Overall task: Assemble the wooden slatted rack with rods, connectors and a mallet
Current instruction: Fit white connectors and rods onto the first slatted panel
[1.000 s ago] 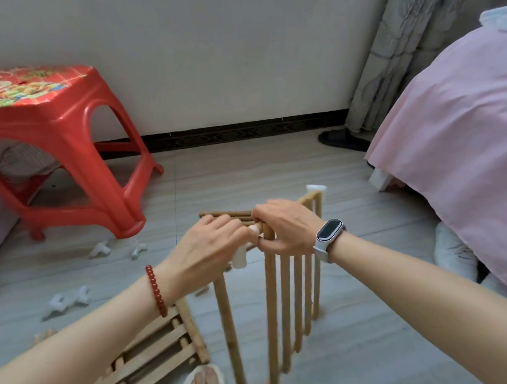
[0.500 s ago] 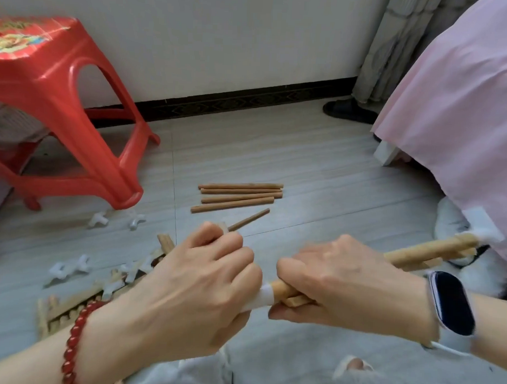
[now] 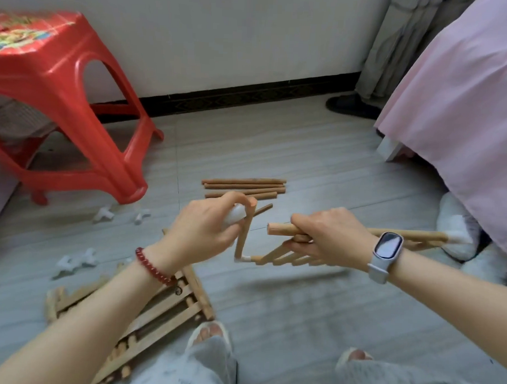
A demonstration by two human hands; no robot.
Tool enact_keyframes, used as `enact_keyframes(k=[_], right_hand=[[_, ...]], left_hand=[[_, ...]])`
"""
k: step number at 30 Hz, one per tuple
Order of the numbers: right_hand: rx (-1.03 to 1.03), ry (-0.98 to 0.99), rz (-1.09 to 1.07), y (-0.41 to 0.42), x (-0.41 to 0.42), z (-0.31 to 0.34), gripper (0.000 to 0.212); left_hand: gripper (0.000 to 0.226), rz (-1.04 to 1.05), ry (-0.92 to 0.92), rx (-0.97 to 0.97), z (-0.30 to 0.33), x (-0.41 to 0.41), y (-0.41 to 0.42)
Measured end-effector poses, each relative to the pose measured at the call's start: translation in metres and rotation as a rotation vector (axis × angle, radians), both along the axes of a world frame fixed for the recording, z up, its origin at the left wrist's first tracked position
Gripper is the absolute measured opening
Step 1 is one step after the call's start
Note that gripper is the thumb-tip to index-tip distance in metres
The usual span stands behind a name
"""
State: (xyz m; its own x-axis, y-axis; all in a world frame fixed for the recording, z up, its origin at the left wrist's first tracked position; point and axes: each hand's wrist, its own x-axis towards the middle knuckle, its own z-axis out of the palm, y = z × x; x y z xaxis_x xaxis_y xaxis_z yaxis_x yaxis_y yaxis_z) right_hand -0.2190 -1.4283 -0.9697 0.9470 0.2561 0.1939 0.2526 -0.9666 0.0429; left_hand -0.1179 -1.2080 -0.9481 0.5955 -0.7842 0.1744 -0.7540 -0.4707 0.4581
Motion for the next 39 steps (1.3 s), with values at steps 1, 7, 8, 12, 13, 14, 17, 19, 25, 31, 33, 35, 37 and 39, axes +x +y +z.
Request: enact_keyframes(k=[1, 7, 8, 12, 13, 14, 17, 19, 25, 31, 33, 35, 37, 39], right_hand=[[0.011, -0.006, -0.025, 0.003, 0.003, -0.002, 0.041], [0.063, 0.015, -0.058, 0.009, 0.008, -0.018, 0.038], [0.082, 0.094, -0.076, 0.01, 0.007, -0.018, 0.038], [0.055, 0.259, -0.125, 0.012, 0.002, -0.026, 0.036], [0.057, 0.28, -0.135, 0.012, 0.002, -0.029, 0.036], [0.077, 0.294, -0.154, 0.01, 0.001, -0.031, 0.036], [0.112, 0.3, -0.204, 0.006, 0.0, -0.035, 0.034], [0.106, 0.285, -0.203, 0.006, -0.002, -0.037, 0.033], [0.105, 0.295, -0.221, 0.006, -0.002, -0.041, 0.03], [0.086, 0.329, -0.248, 0.006, 0.002, -0.036, 0.031], [0.07, 0.339, -0.239, 0.006, 0.003, -0.036, 0.031], [0.068, 0.347, -0.23, 0.006, 0.004, -0.036, 0.032], [0.071, 0.352, -0.225, 0.005, 0.003, -0.037, 0.033], [0.069, 0.357, -0.225, 0.004, 0.003, -0.037, 0.033]], left_hand=[[0.042, 0.036, 0.087, -0.018, -0.011, 0.002, -0.005], [0.039, 0.151, 0.325, -0.096, -0.044, 0.007, -0.023], [0.036, 0.162, 0.388, -0.142, -0.047, 0.007, -0.02], [0.018, 0.083, 0.56, -0.097, -0.056, -0.003, -0.007], [0.016, 0.052, 0.579, -0.048, -0.061, -0.009, -0.004], [0.016, 0.026, 0.599, -0.016, -0.067, -0.018, -0.001], [0.016, 0.052, 0.621, -0.086, -0.081, -0.035, 0.003], [0.016, 0.081, 0.624, -0.118, -0.081, -0.033, 0.002], [0.011, 0.235, 0.867, -0.303, -0.076, -0.025, -0.008], [0.073, 0.204, 1.907, -1.044, -0.06, -0.005, 0.007], [0.085, 0.193, 1.887, -1.019, -0.057, -0.006, 0.005], [0.075, 0.211, 1.786, -0.955, -0.053, -0.012, -0.001], [0.055, 0.289, 1.622, -0.892, -0.049, -0.019, -0.007], [0.05, 0.321, 1.502, -0.846, -0.049, -0.024, -0.008]])
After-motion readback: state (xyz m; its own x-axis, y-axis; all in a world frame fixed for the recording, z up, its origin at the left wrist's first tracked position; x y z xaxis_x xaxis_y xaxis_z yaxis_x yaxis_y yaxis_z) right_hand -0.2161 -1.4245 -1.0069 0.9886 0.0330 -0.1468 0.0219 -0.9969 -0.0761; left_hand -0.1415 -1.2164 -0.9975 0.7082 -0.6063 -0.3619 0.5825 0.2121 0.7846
